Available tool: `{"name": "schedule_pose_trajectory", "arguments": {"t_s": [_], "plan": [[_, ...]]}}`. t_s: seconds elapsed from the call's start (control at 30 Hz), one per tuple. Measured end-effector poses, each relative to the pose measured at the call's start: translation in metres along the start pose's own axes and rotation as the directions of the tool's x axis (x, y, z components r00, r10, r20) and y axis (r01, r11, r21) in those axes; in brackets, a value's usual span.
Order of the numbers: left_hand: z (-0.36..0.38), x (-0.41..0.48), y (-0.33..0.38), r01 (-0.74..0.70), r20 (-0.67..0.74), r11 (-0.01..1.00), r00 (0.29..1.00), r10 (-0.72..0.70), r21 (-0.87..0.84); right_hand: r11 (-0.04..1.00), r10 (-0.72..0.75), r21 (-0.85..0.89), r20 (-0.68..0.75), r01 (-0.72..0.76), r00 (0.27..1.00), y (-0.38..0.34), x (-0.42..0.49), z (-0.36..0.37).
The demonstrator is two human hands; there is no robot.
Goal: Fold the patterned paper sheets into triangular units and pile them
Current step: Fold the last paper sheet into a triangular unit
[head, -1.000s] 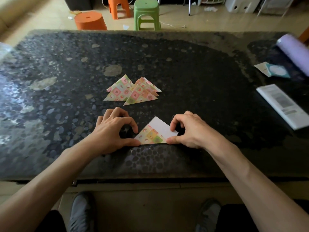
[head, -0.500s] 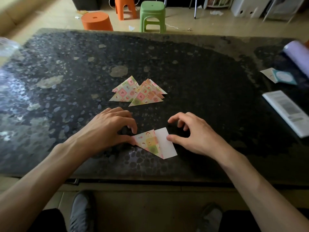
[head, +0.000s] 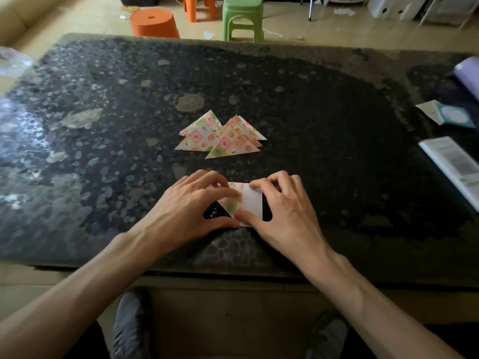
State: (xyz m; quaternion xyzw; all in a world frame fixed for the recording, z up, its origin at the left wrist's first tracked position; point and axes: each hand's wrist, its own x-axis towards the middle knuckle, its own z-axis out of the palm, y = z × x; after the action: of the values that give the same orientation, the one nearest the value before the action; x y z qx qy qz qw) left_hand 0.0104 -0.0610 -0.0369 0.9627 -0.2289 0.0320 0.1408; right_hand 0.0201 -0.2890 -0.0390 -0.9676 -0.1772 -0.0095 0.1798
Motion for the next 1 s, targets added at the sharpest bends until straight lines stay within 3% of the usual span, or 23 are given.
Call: {"name": "schedule_pose_trajectory", "arguments": {"t_s": [0.13, 0.27, 0.33, 0.6, 0.77, 0.9, 1.0], "plan": [[0.001, -0.001, -0.001, -0.037, -0.04, 0.999, 0.999, 0.037, 0.023, 0.999, -0.028, 0.021, -0.041, 0.029, 0.999, 0.002, -0.002, 0.002], [0.004, -0.003, -0.003, -0.074, -0.043, 0.997, 0.996, 0.074, 0.001, 0.994, -0.088, 0.088, 0.231, 0.069, 0.969, 0.022, 0.01, -0.018], [0.004, -0.003, -0.004, -0.064, -0.028, 0.998, 0.998, 0.063, -0.029, 0.992, -0.111, 0.091, 0.267, 0.09, 0.957, 0.029, 0.011, -0.021], [0.002, -0.003, -0.001, -0.088, -0.008, 0.98, 0.996, 0.088, -0.181, 0.985, -0.157, 0.083, 0.025, 0.155, 0.987, 0.027, 0.005, -0.006], [0.005, -0.002, -0.001, -0.115, -0.034, 0.972, 0.993, 0.11, -0.207, 0.982, -0.148, 0.11, -0.039, 0.151, 0.988, 0.021, 0.003, -0.001], [0.004, -0.003, 0.0, -0.135, -0.055, 0.982, 0.99, 0.129, -0.134, 0.982, -0.14, 0.123, -0.051, 0.145, 0.989, 0.021, 0.004, -0.001], [0.004, -0.005, 0.0, -0.235, -0.11, 0.971, 0.967, 0.231, -0.032, 0.973, -0.128, 0.188, -0.043, 0.134, 0.991, 0.021, 0.005, -0.005]]}}
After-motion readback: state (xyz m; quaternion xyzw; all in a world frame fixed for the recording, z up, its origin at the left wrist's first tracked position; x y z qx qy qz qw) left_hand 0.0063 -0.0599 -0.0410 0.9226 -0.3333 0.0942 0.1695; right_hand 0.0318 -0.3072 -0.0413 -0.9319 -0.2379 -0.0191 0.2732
